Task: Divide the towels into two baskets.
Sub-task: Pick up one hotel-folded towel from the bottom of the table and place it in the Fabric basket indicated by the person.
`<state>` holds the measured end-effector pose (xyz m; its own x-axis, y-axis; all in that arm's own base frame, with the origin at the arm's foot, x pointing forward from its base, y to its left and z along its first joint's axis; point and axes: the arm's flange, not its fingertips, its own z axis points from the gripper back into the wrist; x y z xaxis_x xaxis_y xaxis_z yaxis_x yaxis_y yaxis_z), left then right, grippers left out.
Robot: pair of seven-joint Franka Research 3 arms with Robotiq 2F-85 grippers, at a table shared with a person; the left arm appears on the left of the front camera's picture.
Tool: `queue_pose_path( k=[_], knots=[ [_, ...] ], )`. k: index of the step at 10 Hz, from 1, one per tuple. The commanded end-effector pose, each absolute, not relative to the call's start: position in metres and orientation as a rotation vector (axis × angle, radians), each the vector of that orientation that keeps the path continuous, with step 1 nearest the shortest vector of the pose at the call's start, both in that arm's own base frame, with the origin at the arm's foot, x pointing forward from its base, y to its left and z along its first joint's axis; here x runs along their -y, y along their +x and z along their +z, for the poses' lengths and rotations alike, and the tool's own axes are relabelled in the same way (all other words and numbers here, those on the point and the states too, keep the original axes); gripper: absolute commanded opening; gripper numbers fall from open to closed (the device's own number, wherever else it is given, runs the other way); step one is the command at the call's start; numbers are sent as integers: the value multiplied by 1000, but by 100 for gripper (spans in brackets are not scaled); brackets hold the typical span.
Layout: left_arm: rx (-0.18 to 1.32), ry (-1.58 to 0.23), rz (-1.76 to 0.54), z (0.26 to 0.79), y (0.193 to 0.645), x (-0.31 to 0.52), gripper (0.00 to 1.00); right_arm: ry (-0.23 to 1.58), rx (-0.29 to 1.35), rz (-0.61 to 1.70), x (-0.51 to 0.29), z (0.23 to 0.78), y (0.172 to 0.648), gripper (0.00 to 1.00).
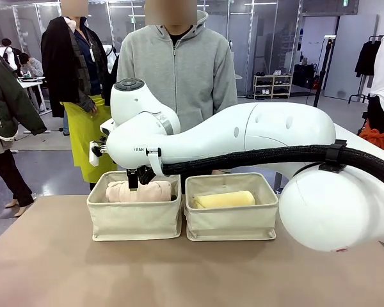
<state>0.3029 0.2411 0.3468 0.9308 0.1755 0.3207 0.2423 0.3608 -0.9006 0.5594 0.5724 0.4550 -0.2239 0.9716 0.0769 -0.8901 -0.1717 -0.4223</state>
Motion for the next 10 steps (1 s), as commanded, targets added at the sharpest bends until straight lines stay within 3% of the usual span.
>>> queue_pose_path(
  k=[1,5,10],
  knots=[
    [392,-1206,-40,349,301,-243,100,-242,447,1749,-573,456,558,100],
    [392,-1206,-40,349,301,-243,100,-243,445,1747,-572,455,559,100],
    [392,-1206,-40,349,301,-243,100,-45,316,1515,-518,505,508,100]
  ],
)
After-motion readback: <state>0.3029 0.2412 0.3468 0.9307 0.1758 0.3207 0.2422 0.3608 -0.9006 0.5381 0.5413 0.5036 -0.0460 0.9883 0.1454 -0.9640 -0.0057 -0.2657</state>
